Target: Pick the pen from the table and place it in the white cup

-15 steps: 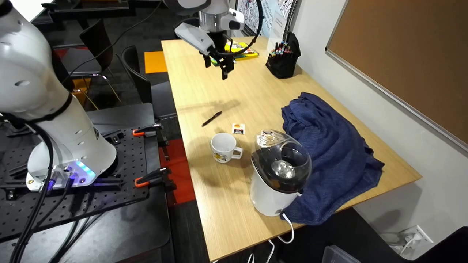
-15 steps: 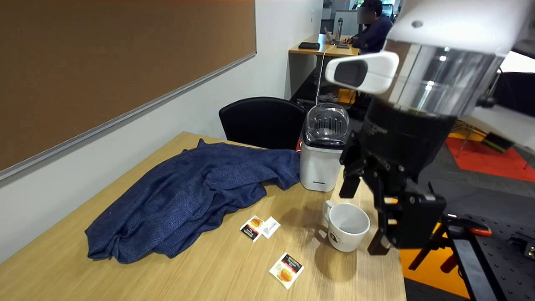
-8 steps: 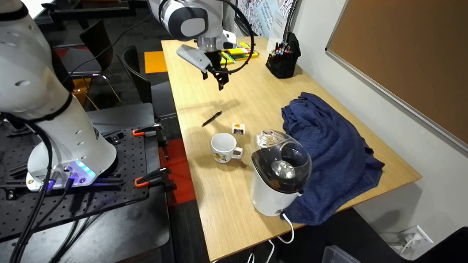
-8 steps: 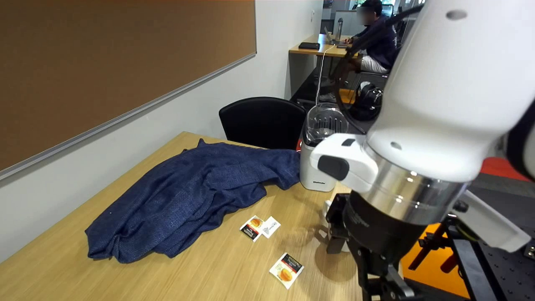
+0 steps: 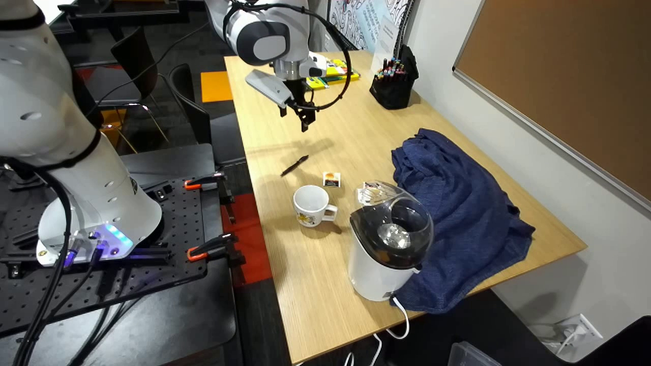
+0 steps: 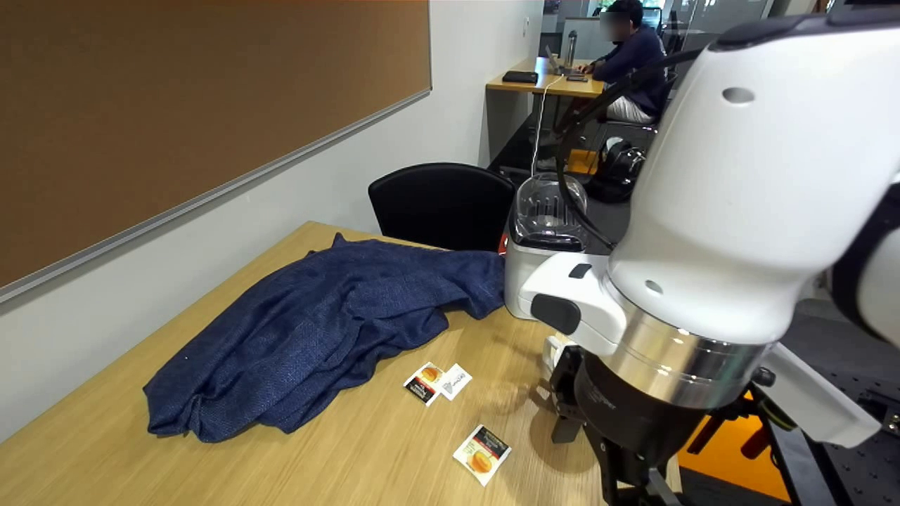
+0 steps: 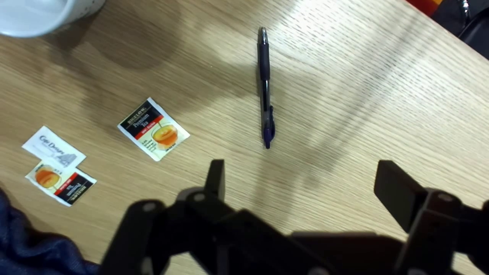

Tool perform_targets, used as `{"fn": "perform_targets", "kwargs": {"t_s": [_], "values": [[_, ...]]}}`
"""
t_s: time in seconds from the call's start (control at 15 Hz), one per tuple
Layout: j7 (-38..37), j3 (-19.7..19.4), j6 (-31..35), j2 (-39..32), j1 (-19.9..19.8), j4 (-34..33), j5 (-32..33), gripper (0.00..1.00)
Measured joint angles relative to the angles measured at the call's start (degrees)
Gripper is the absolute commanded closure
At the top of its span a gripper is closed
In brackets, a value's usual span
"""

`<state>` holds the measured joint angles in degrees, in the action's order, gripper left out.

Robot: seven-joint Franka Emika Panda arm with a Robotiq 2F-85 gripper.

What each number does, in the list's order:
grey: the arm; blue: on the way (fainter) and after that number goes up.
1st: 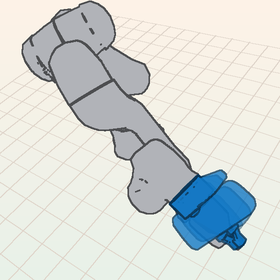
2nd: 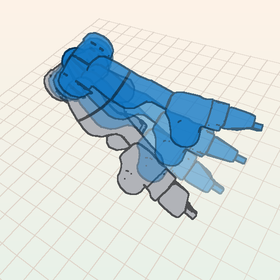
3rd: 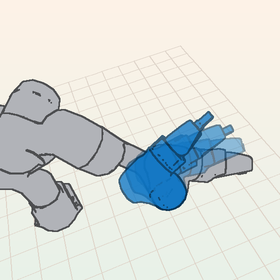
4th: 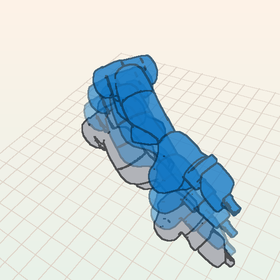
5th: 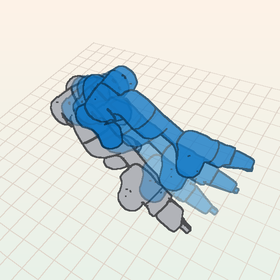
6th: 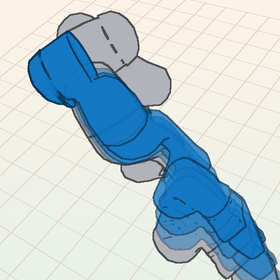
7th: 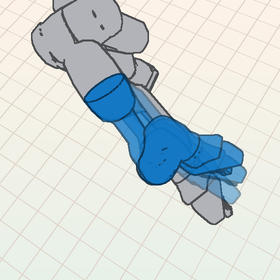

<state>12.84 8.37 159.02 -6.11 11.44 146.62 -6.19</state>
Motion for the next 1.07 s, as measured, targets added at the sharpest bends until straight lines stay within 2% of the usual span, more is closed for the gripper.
{"fn": "perform_targets", "kwargs": {"t_s": [0.27, 0.67, 0.87, 1.07], "values": [[0.29, 0.28, 1.68, -0.08, -0.05, 0.74, 0.26, 0.00], [0.41, 3.14, 17.04, -2.58, -0.25, 6.49, 0.60, 0.00], [-0.60, 1.38, 22.72, -5.28, 0.54, 8.04, 2.39, 0.00], [-1.33, -0.81, 24.88, -8.13, 0.71, 7.64, 4.40, 0.00]]}}
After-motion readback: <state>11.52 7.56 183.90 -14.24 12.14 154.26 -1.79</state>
